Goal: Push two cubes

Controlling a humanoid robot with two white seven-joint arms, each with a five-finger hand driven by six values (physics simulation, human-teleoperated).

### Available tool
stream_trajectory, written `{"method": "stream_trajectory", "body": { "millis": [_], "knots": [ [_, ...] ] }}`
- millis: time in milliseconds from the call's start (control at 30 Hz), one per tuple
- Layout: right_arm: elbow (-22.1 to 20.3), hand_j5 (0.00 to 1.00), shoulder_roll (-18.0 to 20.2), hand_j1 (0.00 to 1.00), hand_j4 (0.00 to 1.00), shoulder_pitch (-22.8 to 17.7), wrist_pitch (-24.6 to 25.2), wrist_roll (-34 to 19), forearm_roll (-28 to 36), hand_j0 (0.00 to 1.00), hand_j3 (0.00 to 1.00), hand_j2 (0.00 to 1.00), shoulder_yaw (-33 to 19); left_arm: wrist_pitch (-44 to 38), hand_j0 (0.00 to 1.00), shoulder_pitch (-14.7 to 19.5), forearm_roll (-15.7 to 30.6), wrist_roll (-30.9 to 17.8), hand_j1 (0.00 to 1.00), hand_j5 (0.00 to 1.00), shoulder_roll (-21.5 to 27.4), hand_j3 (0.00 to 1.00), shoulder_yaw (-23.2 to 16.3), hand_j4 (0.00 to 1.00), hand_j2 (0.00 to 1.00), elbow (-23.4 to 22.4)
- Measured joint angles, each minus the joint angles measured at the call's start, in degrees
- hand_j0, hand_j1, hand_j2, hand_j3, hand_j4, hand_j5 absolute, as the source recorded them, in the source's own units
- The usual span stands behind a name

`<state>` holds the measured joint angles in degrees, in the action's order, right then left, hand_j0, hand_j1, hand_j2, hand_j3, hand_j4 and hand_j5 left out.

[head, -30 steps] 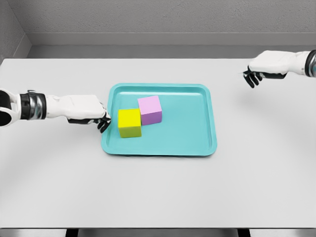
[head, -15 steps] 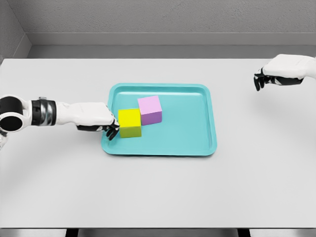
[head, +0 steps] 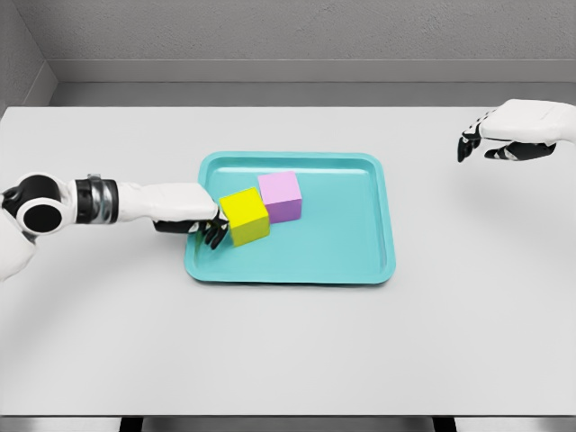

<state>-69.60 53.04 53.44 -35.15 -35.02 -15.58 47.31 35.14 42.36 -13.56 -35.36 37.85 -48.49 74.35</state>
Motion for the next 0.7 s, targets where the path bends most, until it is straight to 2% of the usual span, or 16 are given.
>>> {"method": "stream_trajectory", "body": {
  "millis": [233, 700],
  "knots": [
    [-0.09, 0.60, 0.09, 0.60, 0.60, -0.26, 0.00, 0.00, -0.05, 0.60, 0.60, 0.60, 0.01, -0.21, 0.25, 1.76, 0.77, -0.02, 0.25, 0.25, -2.11, 0.25, 0.31, 0.25, 0.25, -4.79],
    [-0.43, 0.62, 0.44, 0.62, 0.62, -0.97, 0.01, 0.00, -0.06, 0.62, 0.62, 0.62, -0.01, -0.09, 0.23, 2.46, 1.09, -0.11, 0.23, 0.23, -2.72, 0.23, 1.37, 0.23, 0.23, -7.80]
  ]
}}
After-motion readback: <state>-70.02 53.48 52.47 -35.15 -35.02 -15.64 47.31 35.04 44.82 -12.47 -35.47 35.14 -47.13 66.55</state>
